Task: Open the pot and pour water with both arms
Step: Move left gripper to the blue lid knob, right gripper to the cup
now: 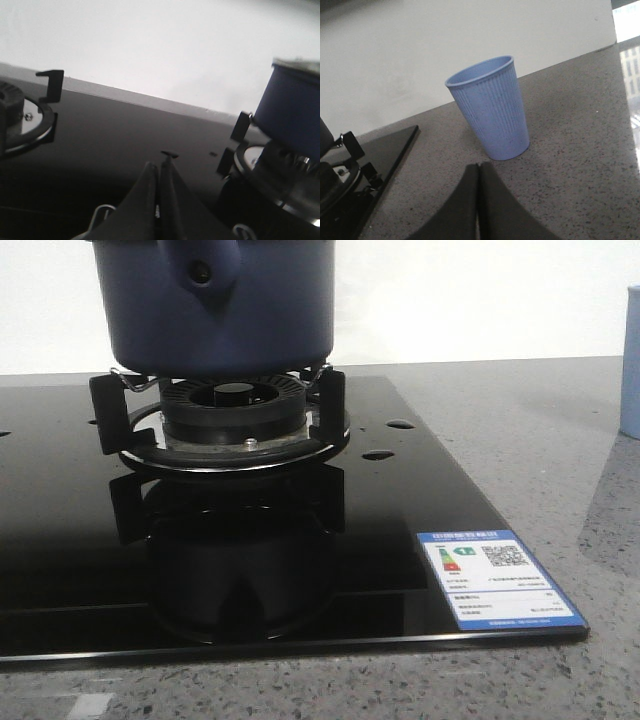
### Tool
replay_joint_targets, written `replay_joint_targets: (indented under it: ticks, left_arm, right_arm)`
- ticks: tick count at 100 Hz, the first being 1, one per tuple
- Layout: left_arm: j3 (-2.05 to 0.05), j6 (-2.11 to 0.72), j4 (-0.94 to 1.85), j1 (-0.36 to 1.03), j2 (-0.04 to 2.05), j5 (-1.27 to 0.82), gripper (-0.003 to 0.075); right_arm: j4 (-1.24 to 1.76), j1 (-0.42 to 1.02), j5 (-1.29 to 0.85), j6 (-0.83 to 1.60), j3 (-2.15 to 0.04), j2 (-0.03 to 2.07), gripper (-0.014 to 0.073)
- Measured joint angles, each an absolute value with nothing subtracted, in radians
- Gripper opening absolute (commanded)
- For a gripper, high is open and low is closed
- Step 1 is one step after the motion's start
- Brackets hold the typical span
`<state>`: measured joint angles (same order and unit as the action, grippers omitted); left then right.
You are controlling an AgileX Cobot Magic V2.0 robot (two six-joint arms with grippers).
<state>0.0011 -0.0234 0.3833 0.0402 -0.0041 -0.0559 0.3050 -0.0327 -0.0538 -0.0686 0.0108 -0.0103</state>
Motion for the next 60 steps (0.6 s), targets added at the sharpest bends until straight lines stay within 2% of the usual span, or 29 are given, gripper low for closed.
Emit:
replay_joint_targets:
  ticks: [25, 44, 60]
  left_arm:
    - [-0.016, -0.023, 0.601, 0.04, -0.004, -0.014, -0.002]
    - [-0.175, -0.075, 0.509, 0.04, 0.002, -0.102, -0.002]
    - [-0.383, -0.179, 0.418, 0.04, 0.121, -0.267, -0.002]
  right_arm:
    - [0.395, -0.033, -0.056, -0.069, 0.002, -0.01, -0.0059]
    - [0.343, -0.033, -0.167, -0.058, -0.139, -0.003, -0.0057]
    - [0.26, -0.033, -0.3, -0.049, -0.31, 0.125, -0.0057]
